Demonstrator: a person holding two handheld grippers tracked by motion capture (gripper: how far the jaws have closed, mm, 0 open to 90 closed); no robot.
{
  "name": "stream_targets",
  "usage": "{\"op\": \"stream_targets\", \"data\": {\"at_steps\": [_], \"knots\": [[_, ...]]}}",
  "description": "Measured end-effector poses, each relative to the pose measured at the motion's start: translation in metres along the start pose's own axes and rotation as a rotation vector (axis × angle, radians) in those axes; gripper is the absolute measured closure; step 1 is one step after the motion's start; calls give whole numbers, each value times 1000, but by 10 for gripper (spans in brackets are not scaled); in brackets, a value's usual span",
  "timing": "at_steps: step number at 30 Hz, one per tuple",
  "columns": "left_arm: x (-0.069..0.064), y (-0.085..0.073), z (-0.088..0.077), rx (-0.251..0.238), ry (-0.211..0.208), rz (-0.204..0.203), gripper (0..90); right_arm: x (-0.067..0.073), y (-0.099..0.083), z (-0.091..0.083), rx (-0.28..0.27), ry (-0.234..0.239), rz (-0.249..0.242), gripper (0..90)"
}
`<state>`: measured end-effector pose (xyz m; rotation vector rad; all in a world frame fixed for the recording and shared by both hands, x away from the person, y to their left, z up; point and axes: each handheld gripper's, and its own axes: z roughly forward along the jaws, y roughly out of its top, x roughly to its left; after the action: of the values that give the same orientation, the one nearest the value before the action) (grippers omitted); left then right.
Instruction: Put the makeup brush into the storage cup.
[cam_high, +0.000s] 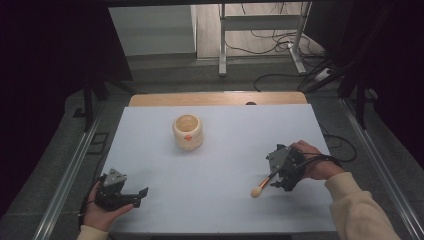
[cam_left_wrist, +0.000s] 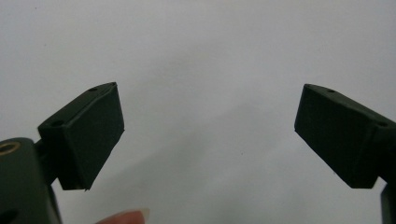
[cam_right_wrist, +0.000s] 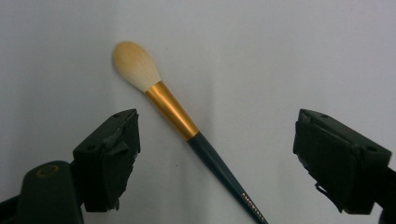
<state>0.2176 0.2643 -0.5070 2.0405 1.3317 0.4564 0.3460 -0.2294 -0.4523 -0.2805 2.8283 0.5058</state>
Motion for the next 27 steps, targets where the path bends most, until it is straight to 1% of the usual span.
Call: {"op": "stream_targets", "data": {"at_steps": [2, 3, 5, 6, 7, 8, 11, 12, 14, 15, 16, 19, 20, 21, 24, 27], "knots": [[0, 0, 0, 0, 0, -1, 90, 0, 0, 1, 3, 5, -6, 156], [0, 0, 0, 2, -1, 0, 90, 1, 1, 4, 7, 17, -17, 158], [0, 0, 0, 2, -2, -1, 91, 1, 1, 7, 17, 28, -32, 169], [0, 0, 0, 1, -3, -1, 91, 1, 1, 8, 21, 30, -35, 170], [0, 0, 0, 2, -3, -1, 91, 1, 1, 10, 23, 32, -49, 174], [0, 0, 1, 3, -2, 0, 91, 1, 1, 10, 30, 36, -49, 180], [0, 0, 1, 5, -3, 1, 91, 1, 0, 12, 29, 47, -61, 187], [0, 0, 1, 5, -4, 1, 91, 2, 0, 13, 39, 51, -78, 197], [0, 0, 1, 5, -4, 2, 91, 1, 0, 15, 44, 63, -94, 202], [0, 0, 1, 5, -5, 0, 91, 1, 0, 15, 44, 63, -94, 202], [0, 0, 1, 9, -5, 4, 91, 1, 1, 15, 54, 69, -110, 216], [0, 0, 1, 10, -6, 5, 91, -1, 3, 16, 54, 81, -121, 222], [0, 0, 1, 11, -6, 6, 91, -2, 6, 16, 55, 93, -140, 223], [0, 0, 1, 11, -6, 6, 91, -3, 7, 17, 56, 94, -148, 223], [0, 0, 1, 11, -7, 5, 91, -4, 10, 19, 76, 110, -170, 223], [0, 0, 1, 12, -8, 7, 91, -4, 11, 20, 92, 113, -177, 218]]}}
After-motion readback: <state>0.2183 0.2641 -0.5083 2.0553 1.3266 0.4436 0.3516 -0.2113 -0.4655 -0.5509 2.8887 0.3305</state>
